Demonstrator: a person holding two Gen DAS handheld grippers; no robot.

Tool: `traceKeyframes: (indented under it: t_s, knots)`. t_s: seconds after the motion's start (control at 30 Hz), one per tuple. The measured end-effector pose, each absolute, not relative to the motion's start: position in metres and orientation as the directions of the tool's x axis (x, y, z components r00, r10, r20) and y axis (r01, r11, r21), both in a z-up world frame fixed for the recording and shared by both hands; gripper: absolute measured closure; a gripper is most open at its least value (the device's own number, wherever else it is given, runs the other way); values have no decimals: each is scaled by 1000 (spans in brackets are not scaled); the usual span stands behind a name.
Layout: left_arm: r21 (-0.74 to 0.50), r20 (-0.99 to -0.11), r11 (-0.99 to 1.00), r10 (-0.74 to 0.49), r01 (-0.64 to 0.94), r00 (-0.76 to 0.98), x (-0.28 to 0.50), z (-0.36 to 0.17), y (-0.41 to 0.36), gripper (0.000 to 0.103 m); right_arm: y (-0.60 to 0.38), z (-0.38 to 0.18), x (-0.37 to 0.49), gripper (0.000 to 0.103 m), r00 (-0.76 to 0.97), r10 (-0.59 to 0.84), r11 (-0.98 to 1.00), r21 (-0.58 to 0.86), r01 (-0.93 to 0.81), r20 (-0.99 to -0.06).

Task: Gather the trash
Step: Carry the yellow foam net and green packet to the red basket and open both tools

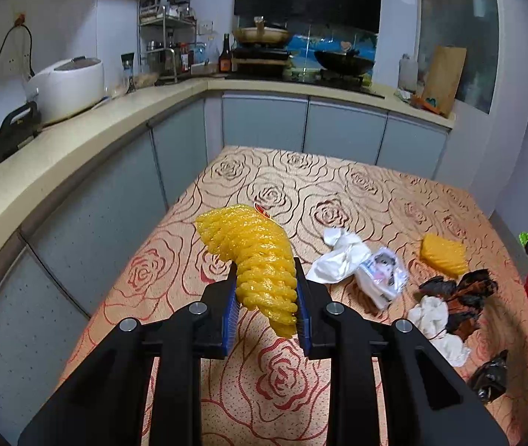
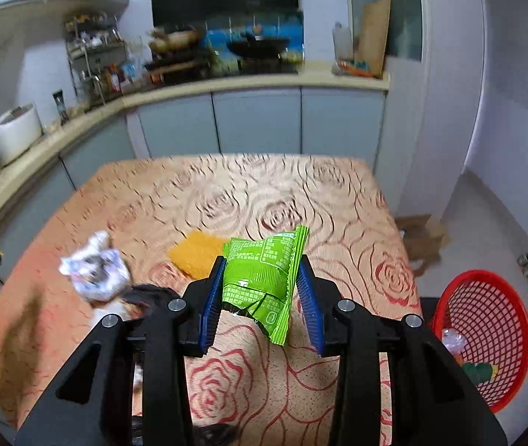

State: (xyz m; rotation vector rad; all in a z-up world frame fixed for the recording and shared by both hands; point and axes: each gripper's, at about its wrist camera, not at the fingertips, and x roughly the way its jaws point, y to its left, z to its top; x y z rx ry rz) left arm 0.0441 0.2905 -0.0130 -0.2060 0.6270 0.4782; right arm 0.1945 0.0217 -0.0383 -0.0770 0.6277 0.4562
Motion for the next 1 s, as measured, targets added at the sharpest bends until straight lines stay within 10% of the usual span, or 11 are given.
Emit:
traceKeyframes:
  t_s: [1.0]
  knots:
    - [-36,-464,947,267,-319,845,51,52,209,79,-34,29,130,66,815,394,911,65,-407,-425]
